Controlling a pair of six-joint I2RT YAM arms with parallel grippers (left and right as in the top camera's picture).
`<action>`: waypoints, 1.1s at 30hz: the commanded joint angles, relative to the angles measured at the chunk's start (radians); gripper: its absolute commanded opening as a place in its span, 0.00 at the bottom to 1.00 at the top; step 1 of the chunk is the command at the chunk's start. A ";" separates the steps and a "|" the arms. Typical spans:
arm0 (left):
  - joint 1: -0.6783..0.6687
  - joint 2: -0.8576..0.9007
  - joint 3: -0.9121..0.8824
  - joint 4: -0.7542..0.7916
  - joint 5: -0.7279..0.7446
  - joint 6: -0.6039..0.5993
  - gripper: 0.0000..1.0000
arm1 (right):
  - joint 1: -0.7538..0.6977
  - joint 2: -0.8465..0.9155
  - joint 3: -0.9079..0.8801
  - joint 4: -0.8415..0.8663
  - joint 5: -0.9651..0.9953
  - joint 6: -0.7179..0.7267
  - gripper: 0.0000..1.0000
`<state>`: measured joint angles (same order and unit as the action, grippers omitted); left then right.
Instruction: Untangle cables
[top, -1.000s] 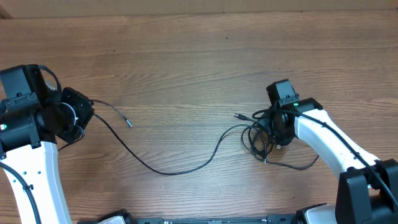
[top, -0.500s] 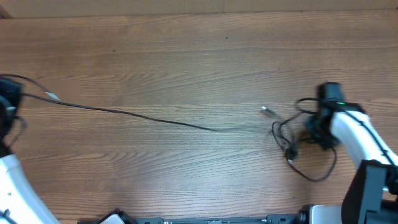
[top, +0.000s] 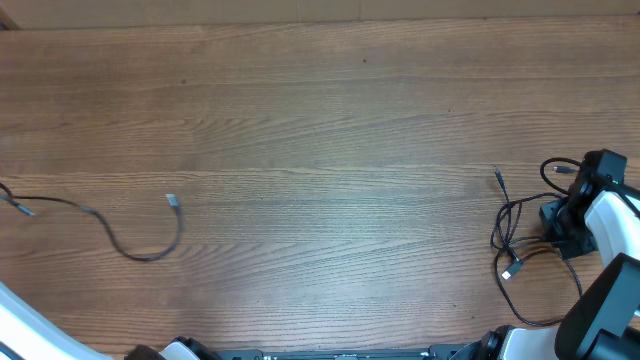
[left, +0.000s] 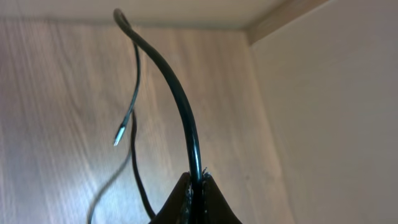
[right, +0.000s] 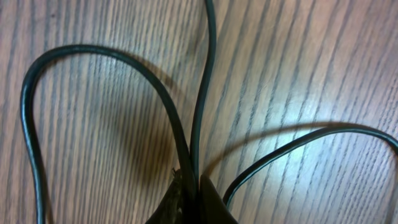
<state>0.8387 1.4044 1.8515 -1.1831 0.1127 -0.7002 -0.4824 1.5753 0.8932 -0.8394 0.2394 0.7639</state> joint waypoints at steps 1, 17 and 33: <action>0.004 0.029 0.013 -0.033 -0.051 -0.047 0.04 | 0.025 -0.011 -0.008 0.000 -0.012 -0.014 0.05; -0.126 0.166 0.009 -0.185 0.201 -0.097 0.04 | 0.124 -0.011 -0.013 0.023 -0.032 -0.014 0.11; -0.328 0.314 -0.137 -0.388 -0.125 -0.198 0.44 | 0.129 -0.011 -0.017 0.023 -0.032 -0.014 0.16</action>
<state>0.4820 1.7157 1.7443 -1.5635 0.0586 -0.8703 -0.3584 1.5753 0.8822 -0.8219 0.2077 0.7582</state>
